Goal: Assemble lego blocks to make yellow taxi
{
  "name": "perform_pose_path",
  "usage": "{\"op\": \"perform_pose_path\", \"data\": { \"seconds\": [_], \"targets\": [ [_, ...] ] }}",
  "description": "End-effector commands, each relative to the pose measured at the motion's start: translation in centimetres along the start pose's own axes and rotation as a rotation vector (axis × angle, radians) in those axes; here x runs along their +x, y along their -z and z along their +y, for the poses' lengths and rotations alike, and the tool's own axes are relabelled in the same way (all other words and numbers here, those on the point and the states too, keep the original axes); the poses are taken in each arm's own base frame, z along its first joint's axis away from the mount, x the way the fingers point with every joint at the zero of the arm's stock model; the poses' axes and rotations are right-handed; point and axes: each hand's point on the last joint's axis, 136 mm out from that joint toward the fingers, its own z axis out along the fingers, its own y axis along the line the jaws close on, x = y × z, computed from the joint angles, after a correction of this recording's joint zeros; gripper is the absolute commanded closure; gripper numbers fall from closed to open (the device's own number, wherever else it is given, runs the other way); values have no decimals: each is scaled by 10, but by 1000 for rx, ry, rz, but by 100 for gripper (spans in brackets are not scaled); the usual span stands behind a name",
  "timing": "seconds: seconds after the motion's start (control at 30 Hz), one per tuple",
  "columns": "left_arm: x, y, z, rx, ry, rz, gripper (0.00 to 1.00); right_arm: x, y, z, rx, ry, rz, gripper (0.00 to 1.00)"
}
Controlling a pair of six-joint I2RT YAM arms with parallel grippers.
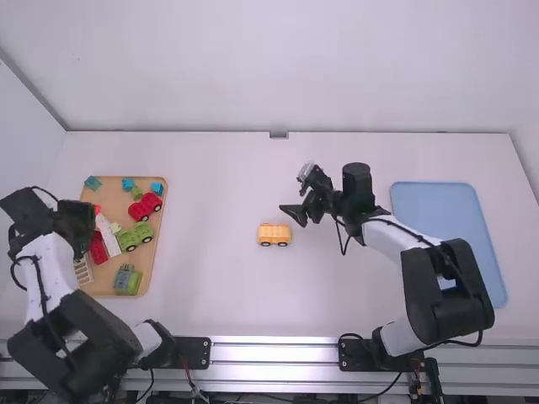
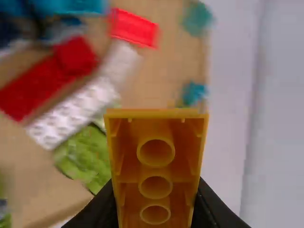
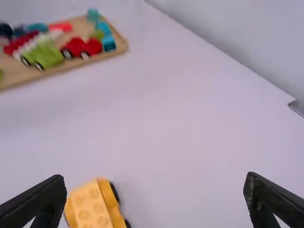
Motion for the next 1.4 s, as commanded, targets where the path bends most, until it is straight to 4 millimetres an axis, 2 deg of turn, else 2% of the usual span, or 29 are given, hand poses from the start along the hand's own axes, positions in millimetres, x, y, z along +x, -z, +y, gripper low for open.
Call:
{"op": "perform_pose_path", "data": {
  "seconds": [0.0,0.07,0.1,0.13,0.17,0.2,0.23,0.3,0.4,0.43,0.53,0.7,0.83,0.97,1.1,1.37],
  "targets": [
    [47,16,-63,264,-358,143,83,-35,2,18,-147,-112,-84,2],
    [81,23,-94,429,-543,225,83,-46,1,23,-218,-151,-115,2],
    [116,33,-117,581,-696,305,87,-56,0,27,-286,-199,-135,2],
    [138,39,-129,676,-790,348,89,-62,1,32,-346,-227,-144,2],
    [141,40,-131,692,-803,355,89,-64,1,34,-368,-233,-147,2],
    [167,46,-142,790,-881,403,89,-71,3,41,-454,-249,-153,2],
    [184,48,-149,857,-935,431,89,-77,5,46,-523,-254,-154,2],
    [212,50,-158,969,-1007,483,87,-83,4,48,-598,-277,-143,2],
    [259,60,-166,1170,-1091,588,87,-87,-8,47,-678,-324,-109,1],
    [259,60,-166,1170,-1091,588,87,-87,-8,47,-678,-324,-109,1],
    [298,66,-164,1338,-1148,701,87,-91,-11,51,-766,-347,-71,2],
    [323,58,-160,1388,-1135,795,87,-96,-13,53,-774,-326,-74,5],
    [331,50,-157,1378,-1105,841,86,-100,-13,52,-774,-312,-80,8],
    [340,59,-153,1413,-1094,906,87,-102,-22,51,-729,-298,-100,12],
    [348,61,-151,1432,-1119,910,87,-103,-25,57,-741,-282,-100,18],
    [352,55,-149,1377,-1110,908,87,-107,-27,59,-740,-274,-106,45]
  ]
}}
